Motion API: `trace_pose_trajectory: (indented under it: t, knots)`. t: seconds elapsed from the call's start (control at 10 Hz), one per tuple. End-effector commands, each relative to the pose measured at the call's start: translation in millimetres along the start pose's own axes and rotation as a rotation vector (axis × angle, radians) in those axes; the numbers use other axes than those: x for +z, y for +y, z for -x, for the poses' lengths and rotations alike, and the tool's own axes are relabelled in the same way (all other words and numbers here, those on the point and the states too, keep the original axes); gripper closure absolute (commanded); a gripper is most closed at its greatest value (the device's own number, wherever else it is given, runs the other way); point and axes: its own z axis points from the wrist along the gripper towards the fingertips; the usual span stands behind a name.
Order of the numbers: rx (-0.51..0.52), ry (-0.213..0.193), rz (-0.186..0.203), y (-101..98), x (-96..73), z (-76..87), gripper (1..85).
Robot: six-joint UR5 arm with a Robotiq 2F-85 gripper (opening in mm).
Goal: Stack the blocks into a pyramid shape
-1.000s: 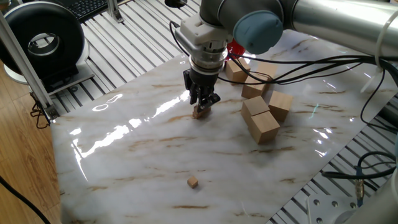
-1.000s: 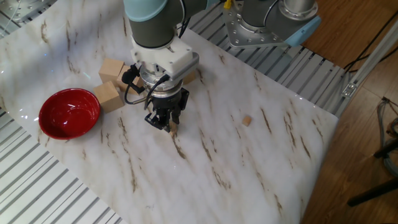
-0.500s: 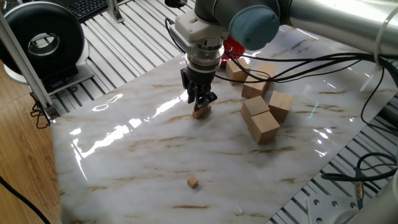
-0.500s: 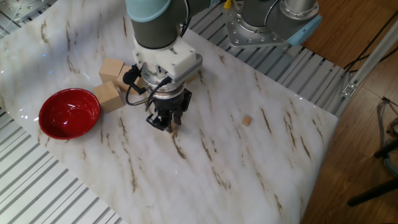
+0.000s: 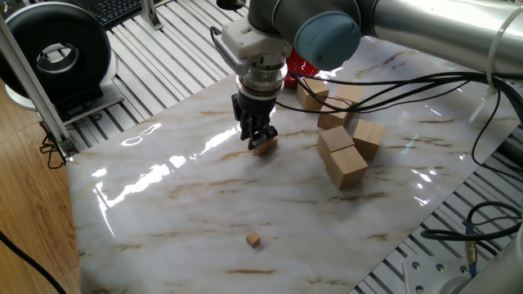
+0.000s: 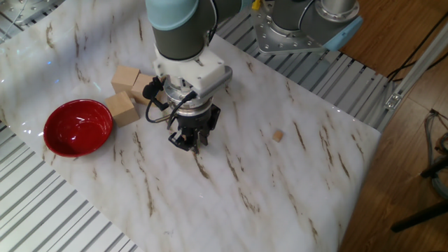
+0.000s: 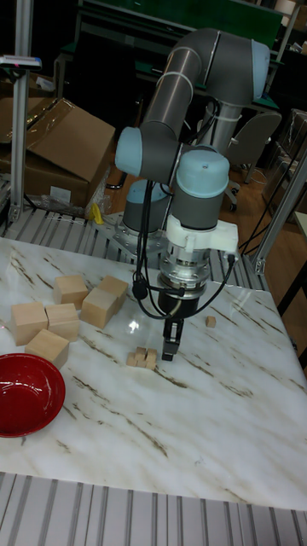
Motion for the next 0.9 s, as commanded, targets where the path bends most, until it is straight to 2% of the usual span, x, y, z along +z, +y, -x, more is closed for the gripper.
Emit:
trace_pose_trajectory:
  t: [0.0, 0.8]
  knots:
    - [0.018, -0.02, -0.003, 0.6, 3.8, 8.6, 53.3]
    - [0.011, -0.02, -0.003, 3.7, 10.2, -2.3, 54.0]
